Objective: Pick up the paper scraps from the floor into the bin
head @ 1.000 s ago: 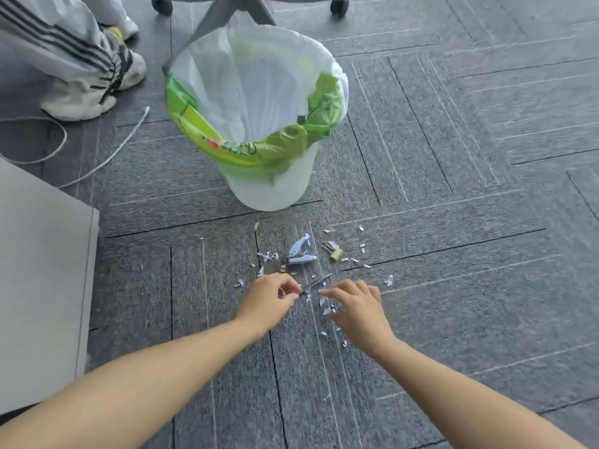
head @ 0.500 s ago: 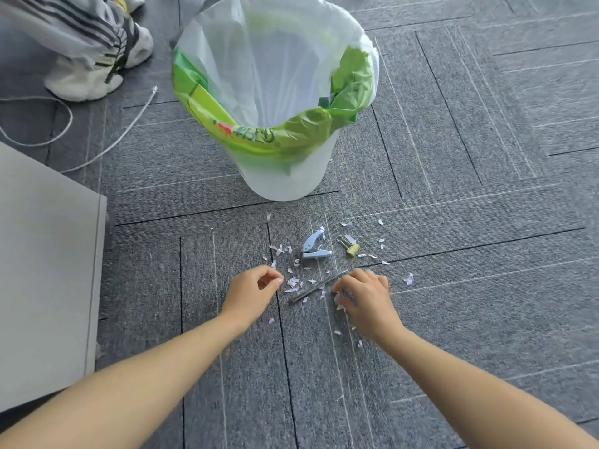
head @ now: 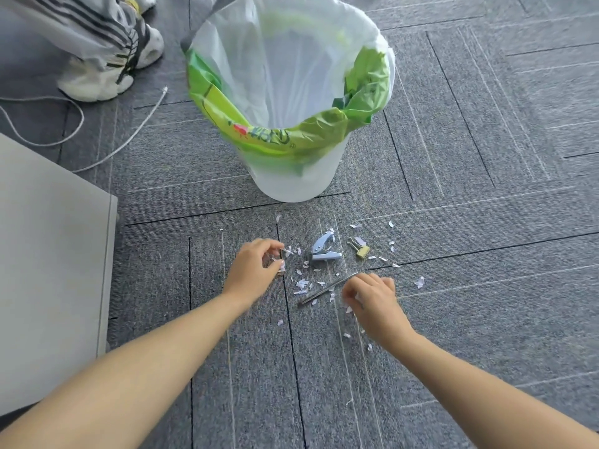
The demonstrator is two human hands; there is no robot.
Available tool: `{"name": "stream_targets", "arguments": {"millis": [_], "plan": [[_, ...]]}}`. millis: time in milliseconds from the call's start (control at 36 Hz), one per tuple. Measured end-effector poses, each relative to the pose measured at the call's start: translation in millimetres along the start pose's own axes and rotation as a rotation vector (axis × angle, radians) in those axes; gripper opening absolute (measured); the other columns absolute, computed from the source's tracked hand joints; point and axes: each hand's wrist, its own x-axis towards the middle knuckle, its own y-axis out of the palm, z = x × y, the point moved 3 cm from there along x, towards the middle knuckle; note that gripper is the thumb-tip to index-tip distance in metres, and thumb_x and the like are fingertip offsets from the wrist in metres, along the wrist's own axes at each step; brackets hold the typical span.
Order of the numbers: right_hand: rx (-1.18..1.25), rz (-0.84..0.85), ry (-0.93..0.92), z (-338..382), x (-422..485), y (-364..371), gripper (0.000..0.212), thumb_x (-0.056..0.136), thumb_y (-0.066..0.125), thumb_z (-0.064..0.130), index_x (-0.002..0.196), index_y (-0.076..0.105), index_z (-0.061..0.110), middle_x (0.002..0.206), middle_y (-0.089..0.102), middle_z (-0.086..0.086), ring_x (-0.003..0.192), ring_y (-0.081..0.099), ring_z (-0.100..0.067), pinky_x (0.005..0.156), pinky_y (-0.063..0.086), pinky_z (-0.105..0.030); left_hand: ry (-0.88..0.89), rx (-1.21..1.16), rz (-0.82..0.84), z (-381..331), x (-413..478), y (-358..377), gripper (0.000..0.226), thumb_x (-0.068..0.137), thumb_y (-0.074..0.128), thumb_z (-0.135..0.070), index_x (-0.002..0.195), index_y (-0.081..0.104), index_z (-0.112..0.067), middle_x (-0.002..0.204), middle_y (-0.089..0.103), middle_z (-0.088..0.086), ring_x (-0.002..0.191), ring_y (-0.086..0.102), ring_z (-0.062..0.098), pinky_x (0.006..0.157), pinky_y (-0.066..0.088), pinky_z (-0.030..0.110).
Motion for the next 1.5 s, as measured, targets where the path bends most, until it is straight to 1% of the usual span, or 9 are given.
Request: {"name": "stream_targets", "arguments": {"millis": [111,278,500,611,833,1028,1278,1417,1500], "plan": [[0.069,-0.067,-0.01,7.5,-2.5,-8.5,0.009,0.089,0.065,0.026,0.084,0.058,0.029,0.084,0.056,0.018,0.084,0.048,-0.008,0.085,0.031,-0.031,-0.015,0.071,0.067,-3.5,11.2,5.2,0.046,0.086,0.069,-0.032,0.129,0.055,-0.03,0.129,0.052,-0.009,0.124,0.04,0.011,0.109,0.031,0.036],[0.106,-0.05,-0.04,13.4,-6.5,-14.3,0.009,0.09,0.063,0.027,0.085,0.057,0.03,0.084,0.053,0.019,0.085,0.045,-0.006,0.084,0.031,-0.029,0.15,0.257,0.186,-12.8,17.3,8.9,0.031,0.09,0.064,-0.034,0.119,0.059,-0.025,0.123,0.054,-0.006,0.121,0.041,0.016,0.109,0.031,0.04],[0.15,-0.026,-0.052,17.0,-15.7,-15.2,0.004,0.089,0.06,0.029,0.087,0.058,0.031,0.087,0.053,0.021,0.087,0.047,-0.003,0.088,0.034,-0.028,0.239,0.313,0.301,0.7,9.5,-0.2,0.031,0.089,0.065,-0.031,0.118,0.057,-0.022,0.118,0.054,-0.009,0.116,0.039,0.009,0.105,0.031,0.03],[0.172,-0.022,-0.045,19.5,-19.1,-14.3,0.005,0.089,0.061,0.028,0.087,0.057,0.031,0.086,0.052,0.023,0.087,0.047,0.0,0.09,0.033,-0.028,0.218,0.296,0.262,3.9,7.2,-0.1,0.03,0.086,0.068,-0.032,0.114,0.059,-0.023,0.115,0.054,-0.01,0.113,0.04,0.008,0.104,0.032,0.031],[0.17,-0.009,-0.041,24.4,-21.6,-16.8,0.008,0.09,0.063,0.027,0.087,0.057,0.031,0.086,0.052,0.021,0.088,0.047,0.0,0.089,0.032,-0.025,0.199,0.269,0.234,-1.0,8.6,9.0,0.006,0.091,0.063,-0.028,0.092,0.06,-0.023,0.094,0.057,-0.012,0.097,0.046,0.012,0.091,0.04,0.029],[0.163,0.001,-0.045,28.4,-24.3,-21.6,0.006,0.09,0.061,0.03,0.087,0.057,0.033,0.086,0.053,0.023,0.088,0.044,0.008,0.088,0.03,-0.022,0.171,0.239,0.199,0.7,3.1,13.4,0.005,0.093,0.06,-0.024,0.094,0.062,-0.019,0.095,0.06,-0.009,0.096,0.048,0.012,0.09,0.037,0.026],[0.206,-0.047,-0.003,42.6,-25.1,-46.0,0.005,0.09,0.063,0.03,0.088,0.058,0.031,0.086,0.055,0.022,0.087,0.047,0.007,0.086,0.026,-0.013,0.125,0.287,0.188,-6.1,-5.1,15.8,0.006,0.095,0.057,-0.019,0.091,0.061,-0.019,0.094,0.058,-0.009,0.095,0.048,0.011,0.102,0.042,0.035],[0.246,-0.092,-0.019,55.4,-21.9,-71.1,0.005,0.088,0.063,0.029,0.088,0.059,0.031,0.086,0.057,0.021,0.086,0.05,0.006,0.087,0.03,-0.018,0.074,0.138,0.178,-21.7,-14.2,5.6,0.005,0.094,0.058,-0.019,0.09,0.061,-0.019,0.091,0.059,-0.008,0.091,0.054,0.011,0.093,0.047,0.034],[0.343,-0.195,-0.039,68.2,-18.1,-94.3,0.006,0.084,0.063,0.029,0.083,0.058,0.034,0.083,0.059,0.02,0.083,0.054,0.001,0.09,0.042,-0.03,0.109,0.003,0.088,-42.5,-23.9,-16.2,0.008,0.091,0.062,-0.018,0.087,0.06,-0.024,0.087,0.059,-0.013,0.085,0.056,0.005,0.086,0.05,0.03]]}}
